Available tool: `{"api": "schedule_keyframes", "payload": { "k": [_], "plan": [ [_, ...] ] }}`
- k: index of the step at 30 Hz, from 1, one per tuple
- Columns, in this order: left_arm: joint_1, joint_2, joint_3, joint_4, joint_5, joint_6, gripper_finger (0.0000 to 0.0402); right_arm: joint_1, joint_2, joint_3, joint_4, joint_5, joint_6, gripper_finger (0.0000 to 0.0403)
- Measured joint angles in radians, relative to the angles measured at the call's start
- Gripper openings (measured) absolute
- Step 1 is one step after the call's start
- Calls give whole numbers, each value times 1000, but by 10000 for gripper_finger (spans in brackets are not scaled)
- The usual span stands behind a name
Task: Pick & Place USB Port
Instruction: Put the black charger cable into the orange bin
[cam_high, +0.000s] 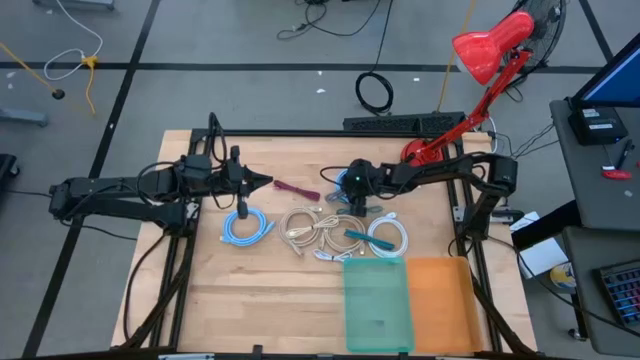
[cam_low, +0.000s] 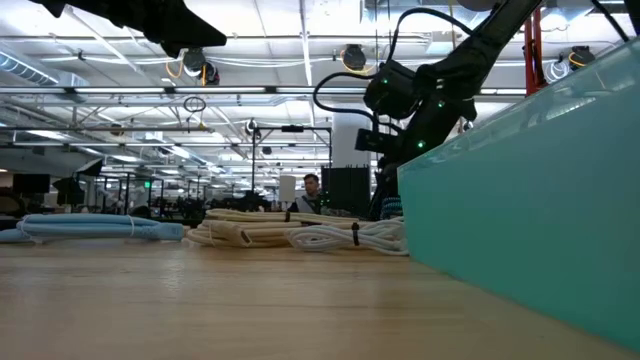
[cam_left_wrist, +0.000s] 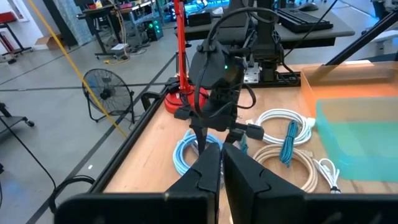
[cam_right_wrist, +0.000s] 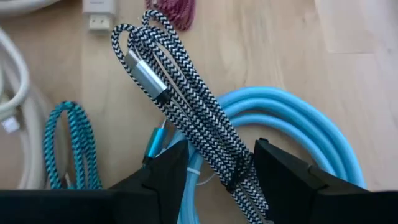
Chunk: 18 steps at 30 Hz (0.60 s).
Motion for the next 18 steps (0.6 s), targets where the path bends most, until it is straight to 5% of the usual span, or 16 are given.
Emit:
{"api": "schedule_keyframes", "payload": {
  "k": [18],
  "plan": [
    [0,0,0,-2,3,-7,24,0,1,-3,-16,27,8,18]
  ]
}}
